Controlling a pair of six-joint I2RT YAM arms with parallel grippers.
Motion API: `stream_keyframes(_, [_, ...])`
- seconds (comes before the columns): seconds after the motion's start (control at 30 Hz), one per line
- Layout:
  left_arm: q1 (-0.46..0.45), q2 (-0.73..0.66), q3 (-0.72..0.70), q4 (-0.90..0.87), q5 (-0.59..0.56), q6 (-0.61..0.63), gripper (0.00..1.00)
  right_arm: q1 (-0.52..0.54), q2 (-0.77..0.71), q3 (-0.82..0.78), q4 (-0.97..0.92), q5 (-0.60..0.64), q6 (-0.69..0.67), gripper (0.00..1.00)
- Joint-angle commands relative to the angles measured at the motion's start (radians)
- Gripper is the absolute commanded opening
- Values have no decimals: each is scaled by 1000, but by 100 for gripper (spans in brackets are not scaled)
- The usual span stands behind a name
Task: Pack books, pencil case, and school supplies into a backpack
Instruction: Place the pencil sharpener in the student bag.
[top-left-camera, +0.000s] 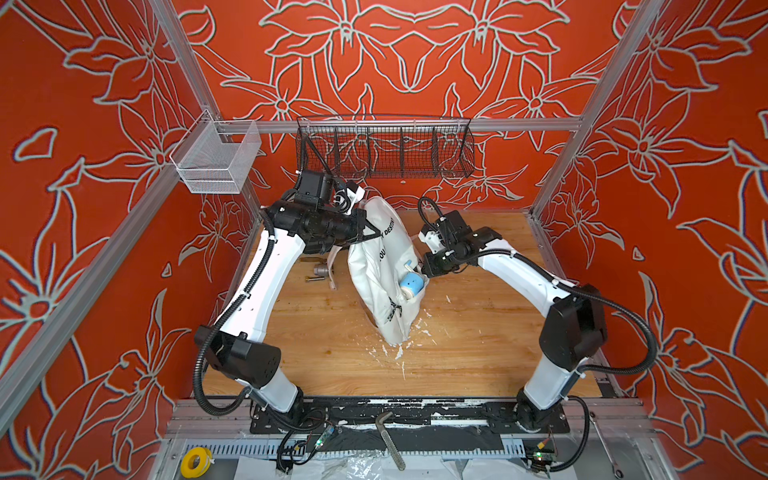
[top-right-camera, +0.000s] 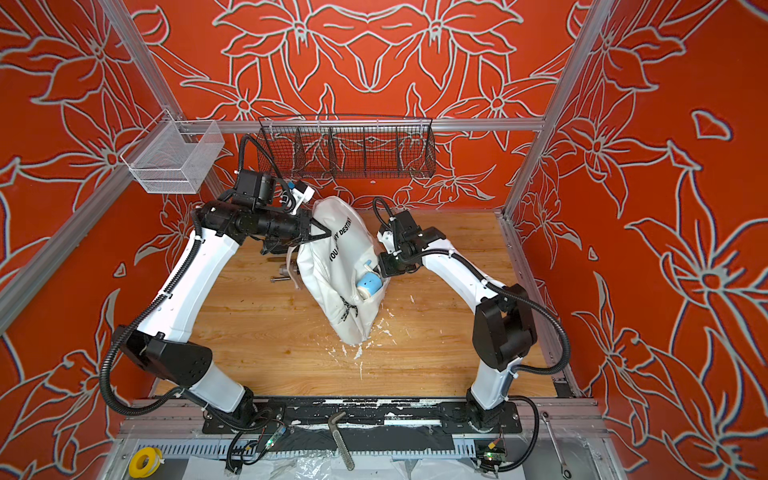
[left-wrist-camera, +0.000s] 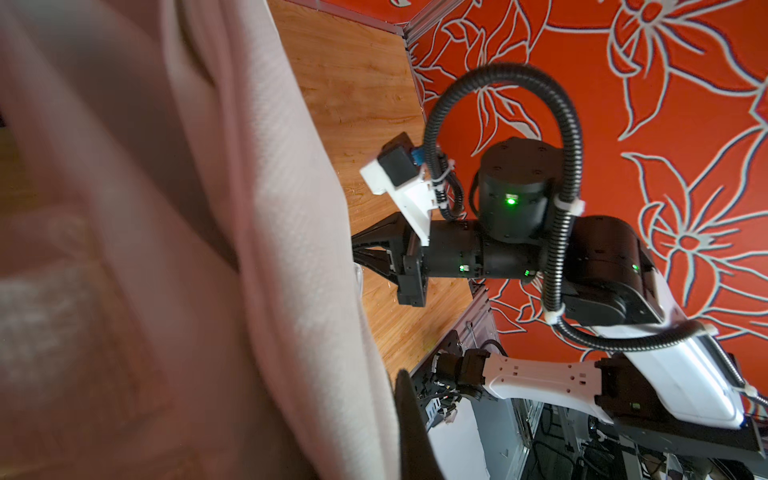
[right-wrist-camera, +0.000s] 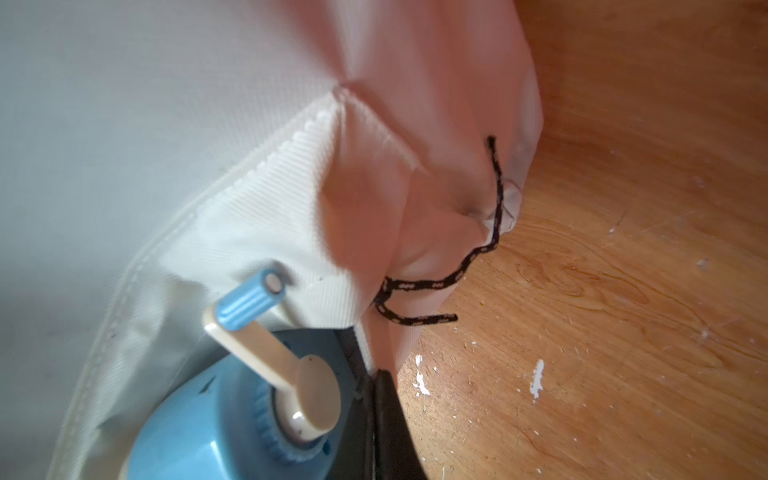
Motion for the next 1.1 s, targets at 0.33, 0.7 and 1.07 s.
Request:
stream_keyframes(0.33, [-6, -49, 130, -63, -69, 51, 0, -2, -132, -50, 146, -199, 255, 0])
stream_keyframes(0.7, [-92, -43, 107, 23, -56, -16, 0, 15, -150, -139, 181, -63, 39, 0])
stream_keyframes(1.07, [-91, -35, 12, 80, -25, -22, 0, 24, -230, -209, 211, -137, -266, 48])
